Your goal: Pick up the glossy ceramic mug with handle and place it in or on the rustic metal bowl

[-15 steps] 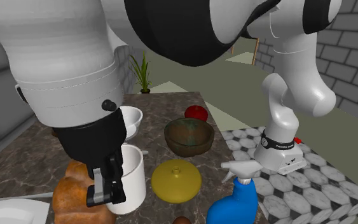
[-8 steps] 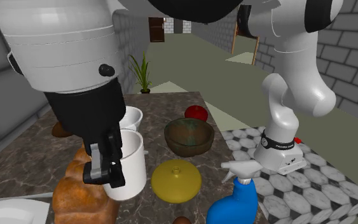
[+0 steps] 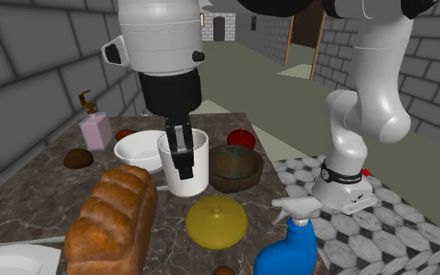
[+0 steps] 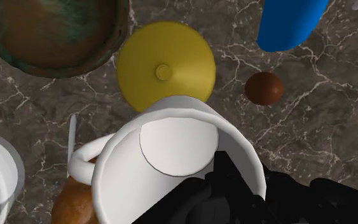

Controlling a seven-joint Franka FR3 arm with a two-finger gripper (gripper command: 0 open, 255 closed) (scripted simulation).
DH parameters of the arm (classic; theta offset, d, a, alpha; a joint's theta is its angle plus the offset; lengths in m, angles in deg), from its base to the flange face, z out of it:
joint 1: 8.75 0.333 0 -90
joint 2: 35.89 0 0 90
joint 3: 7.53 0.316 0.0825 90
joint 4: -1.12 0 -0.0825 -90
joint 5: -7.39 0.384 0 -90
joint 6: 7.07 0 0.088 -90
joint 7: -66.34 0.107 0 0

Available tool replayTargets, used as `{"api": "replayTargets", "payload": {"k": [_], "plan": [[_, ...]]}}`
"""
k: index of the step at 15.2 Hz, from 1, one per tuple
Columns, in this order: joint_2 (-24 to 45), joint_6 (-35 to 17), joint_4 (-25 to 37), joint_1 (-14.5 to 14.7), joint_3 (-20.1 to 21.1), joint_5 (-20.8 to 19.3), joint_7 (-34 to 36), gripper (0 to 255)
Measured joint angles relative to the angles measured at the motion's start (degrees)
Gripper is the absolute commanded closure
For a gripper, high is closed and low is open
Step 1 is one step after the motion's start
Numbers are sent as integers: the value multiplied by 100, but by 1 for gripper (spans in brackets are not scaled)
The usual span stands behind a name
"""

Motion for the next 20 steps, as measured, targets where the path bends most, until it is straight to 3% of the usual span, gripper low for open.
{"api": "replayTargets", "payload": {"k": [8,16,20], "plan": [[-1692,-218,-1814,-388,-446,414,-942,255],[-3076,-122,-3075,-662,-1118,404,-1927,255],[-3251,-280,-3409,-690,-1205,386,-2047,255]]}}
